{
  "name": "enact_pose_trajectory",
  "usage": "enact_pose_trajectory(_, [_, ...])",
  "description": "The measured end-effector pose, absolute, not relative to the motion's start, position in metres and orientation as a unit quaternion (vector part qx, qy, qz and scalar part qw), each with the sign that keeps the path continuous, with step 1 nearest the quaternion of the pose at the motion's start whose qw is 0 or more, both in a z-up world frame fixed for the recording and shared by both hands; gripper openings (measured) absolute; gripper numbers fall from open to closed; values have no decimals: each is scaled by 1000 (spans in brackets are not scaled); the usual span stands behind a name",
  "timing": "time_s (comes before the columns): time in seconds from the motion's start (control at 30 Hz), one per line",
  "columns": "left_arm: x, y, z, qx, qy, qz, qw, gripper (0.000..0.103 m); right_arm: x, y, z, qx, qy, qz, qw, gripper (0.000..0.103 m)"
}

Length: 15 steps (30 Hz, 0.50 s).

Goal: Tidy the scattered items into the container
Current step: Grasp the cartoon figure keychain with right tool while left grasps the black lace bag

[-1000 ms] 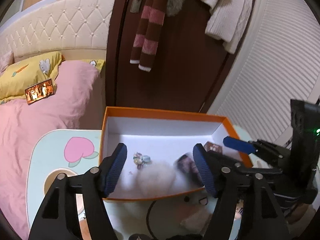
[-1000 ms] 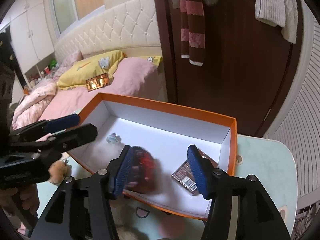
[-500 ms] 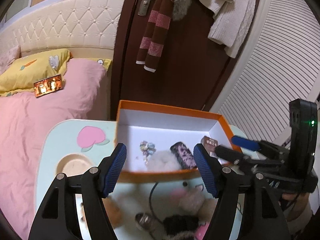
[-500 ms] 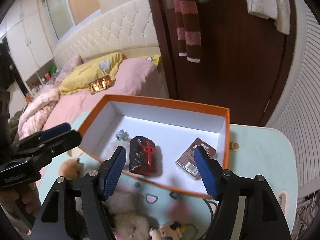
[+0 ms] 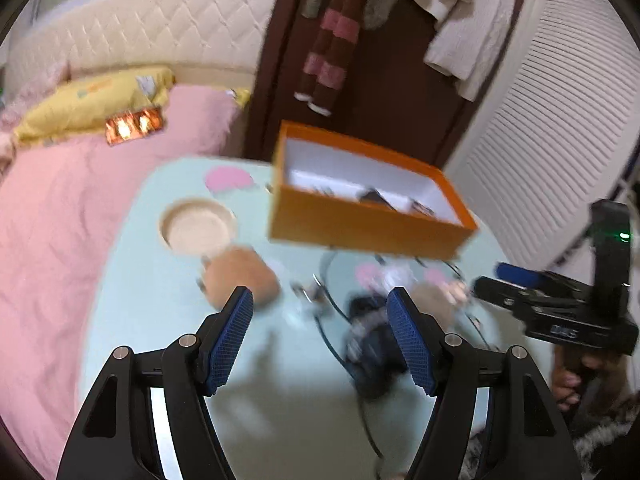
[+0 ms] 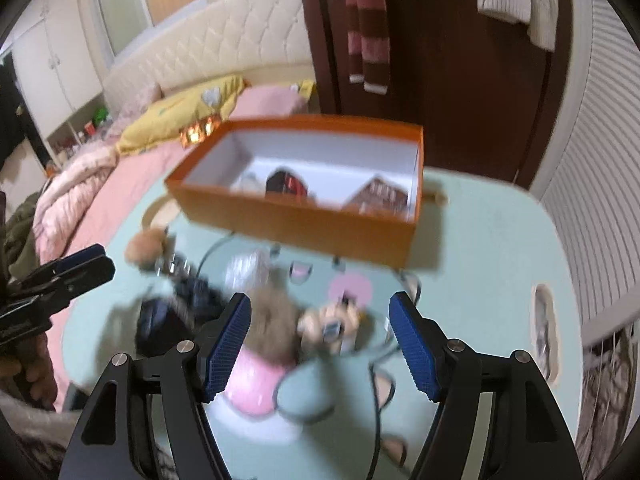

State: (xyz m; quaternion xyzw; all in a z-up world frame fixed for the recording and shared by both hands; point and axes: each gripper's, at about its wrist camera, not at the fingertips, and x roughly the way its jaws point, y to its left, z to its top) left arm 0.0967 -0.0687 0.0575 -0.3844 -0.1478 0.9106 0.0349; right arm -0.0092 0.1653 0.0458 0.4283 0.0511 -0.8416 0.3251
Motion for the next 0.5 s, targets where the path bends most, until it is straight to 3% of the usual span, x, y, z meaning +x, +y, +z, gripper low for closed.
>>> enact_pose_trajectory(0.23, [113, -45, 35, -421, -67, 905, 3, 70, 25, 165, 26, 450, 81, -827, 327, 73])
enact_pose_trajectory(0.5, [114, -31, 16, -442, -56, 895, 13, 70, 46, 150, 4, 459, 152, -809, 333, 76])
